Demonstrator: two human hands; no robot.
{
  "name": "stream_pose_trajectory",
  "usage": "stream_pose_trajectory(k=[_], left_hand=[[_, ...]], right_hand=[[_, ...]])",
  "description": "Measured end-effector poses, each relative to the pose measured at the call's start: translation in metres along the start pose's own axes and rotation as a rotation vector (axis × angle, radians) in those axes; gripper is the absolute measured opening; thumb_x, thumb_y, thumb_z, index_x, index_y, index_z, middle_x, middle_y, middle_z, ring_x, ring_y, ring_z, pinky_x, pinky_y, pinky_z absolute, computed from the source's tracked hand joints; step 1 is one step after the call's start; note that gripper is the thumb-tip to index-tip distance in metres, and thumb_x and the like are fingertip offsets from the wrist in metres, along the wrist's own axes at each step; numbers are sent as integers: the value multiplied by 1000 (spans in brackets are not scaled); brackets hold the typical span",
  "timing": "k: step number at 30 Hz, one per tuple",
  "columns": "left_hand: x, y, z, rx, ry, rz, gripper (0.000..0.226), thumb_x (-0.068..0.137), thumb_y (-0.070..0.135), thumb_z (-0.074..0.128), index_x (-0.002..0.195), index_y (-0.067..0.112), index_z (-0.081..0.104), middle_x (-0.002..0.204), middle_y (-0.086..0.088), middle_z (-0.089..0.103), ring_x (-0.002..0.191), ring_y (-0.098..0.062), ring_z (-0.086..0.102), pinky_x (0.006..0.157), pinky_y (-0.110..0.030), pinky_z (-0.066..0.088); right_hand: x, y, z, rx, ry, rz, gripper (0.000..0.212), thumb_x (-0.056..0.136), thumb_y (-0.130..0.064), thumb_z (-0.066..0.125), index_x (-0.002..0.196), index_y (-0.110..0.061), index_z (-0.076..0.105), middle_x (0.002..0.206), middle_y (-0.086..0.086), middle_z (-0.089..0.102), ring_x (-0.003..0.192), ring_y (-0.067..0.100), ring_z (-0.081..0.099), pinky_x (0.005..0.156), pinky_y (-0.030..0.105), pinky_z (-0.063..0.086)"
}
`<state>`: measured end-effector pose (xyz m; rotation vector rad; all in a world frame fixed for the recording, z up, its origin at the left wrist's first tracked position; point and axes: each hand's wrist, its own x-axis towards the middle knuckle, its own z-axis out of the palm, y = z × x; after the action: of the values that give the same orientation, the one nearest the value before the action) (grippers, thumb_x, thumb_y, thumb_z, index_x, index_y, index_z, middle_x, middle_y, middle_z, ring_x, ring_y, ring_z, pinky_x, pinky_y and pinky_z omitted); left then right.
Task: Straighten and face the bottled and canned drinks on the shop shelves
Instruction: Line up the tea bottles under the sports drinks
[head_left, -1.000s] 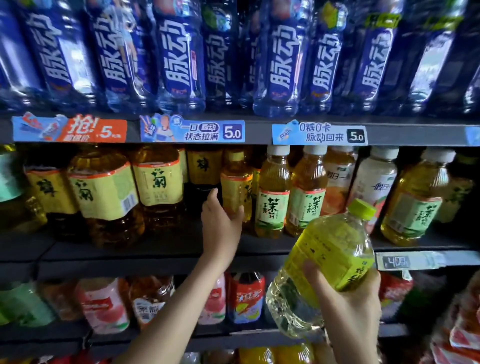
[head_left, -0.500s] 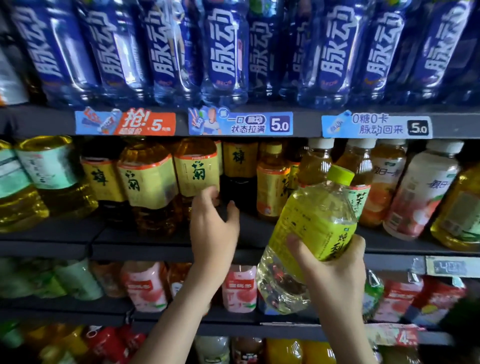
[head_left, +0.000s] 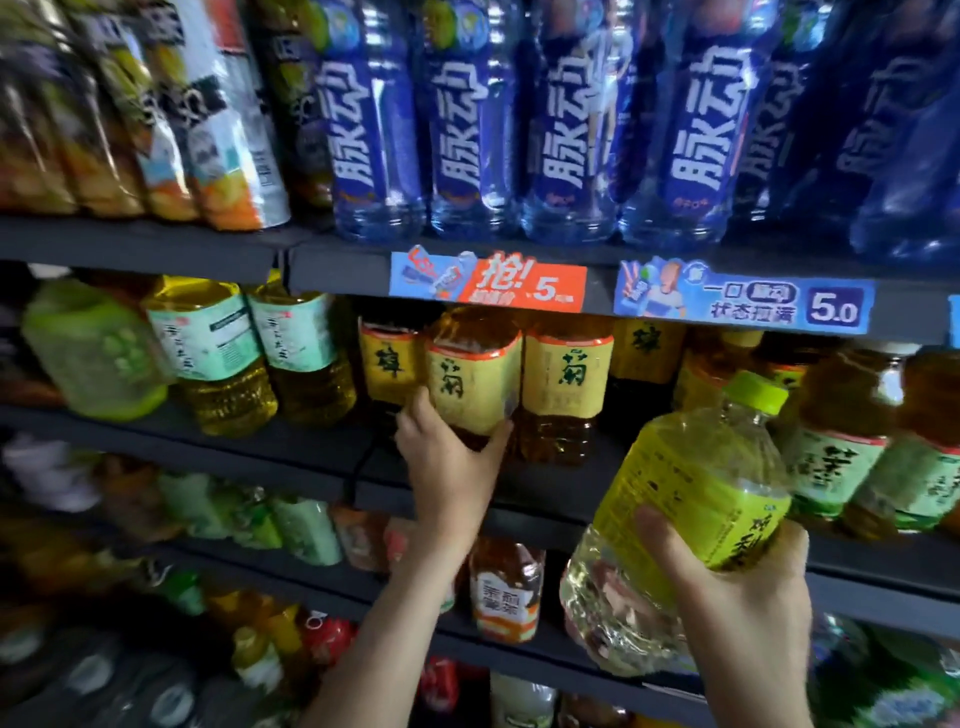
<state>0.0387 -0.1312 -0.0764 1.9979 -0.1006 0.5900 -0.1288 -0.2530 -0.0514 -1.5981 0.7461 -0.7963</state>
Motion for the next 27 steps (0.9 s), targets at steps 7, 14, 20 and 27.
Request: stream_pose_trajectory(k=[7, 14, 20, 27], left_hand=[[10, -3, -8, -38, -103, 12, 92, 66, 48, 80, 132, 2, 36, 126, -9, 37, 117, -22, 33, 91, -24, 33], [57, -42, -48, -111, 19, 125, 69, 78, 30, 74, 131, 2, 40, 127, -17, 41, 120, -27, 38, 90, -9, 24], [102, -52, -41, -150, -345, 59, 105, 60, 46, 84, 139, 11, 23, 129, -8, 47, 117, -24, 52, 90, -40, 51], [81, -52, -67, -73, -160, 21, 81, 59, 37, 85, 119, 6, 40, 109, -8, 58, 98, -27, 62, 67, -23, 42]], right_hand=[[-28, -5, 59, 2, 40, -12, 65, 60, -37, 85, 105, -18, 41, 95, 2, 54, 88, 23, 52, 78, 37, 42], [-49, -15, 105, 13, 65, -1, 64, 60, -38, 85, 103, -19, 40, 85, -13, 49, 81, 19, 50, 72, 33, 37], [-63, -18, 125, 24, 106, 23, 63, 60, -36, 85, 102, -19, 41, 85, -13, 49, 78, 17, 49, 69, 31, 35], [-70, -24, 118, 7, 172, 37, 62, 62, -37, 84, 103, -18, 42, 89, -3, 52, 84, 22, 51, 70, 32, 36]])
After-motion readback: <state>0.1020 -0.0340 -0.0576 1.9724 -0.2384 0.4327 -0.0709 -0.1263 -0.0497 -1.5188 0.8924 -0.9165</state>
